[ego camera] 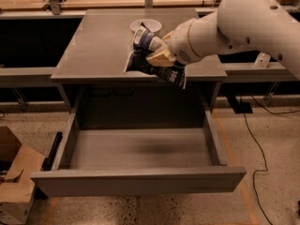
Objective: Pick blue chip bag from top drawer and place on counter
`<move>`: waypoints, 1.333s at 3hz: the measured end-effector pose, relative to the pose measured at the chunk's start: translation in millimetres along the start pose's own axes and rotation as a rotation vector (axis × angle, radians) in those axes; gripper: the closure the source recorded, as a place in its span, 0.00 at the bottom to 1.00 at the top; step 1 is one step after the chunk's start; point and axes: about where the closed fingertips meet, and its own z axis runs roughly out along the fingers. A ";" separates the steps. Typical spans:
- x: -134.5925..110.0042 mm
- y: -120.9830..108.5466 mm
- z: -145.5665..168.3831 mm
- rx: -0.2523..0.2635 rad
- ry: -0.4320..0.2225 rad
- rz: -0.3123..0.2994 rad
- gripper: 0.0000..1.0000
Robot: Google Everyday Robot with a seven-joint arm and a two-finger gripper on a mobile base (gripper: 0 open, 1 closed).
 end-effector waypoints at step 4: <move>112.9 -162.0 23.6 0.125 0.086 -0.034 0.59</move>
Offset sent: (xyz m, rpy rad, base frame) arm 0.1354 -0.1176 -0.0144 -0.1623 -0.1316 -0.2006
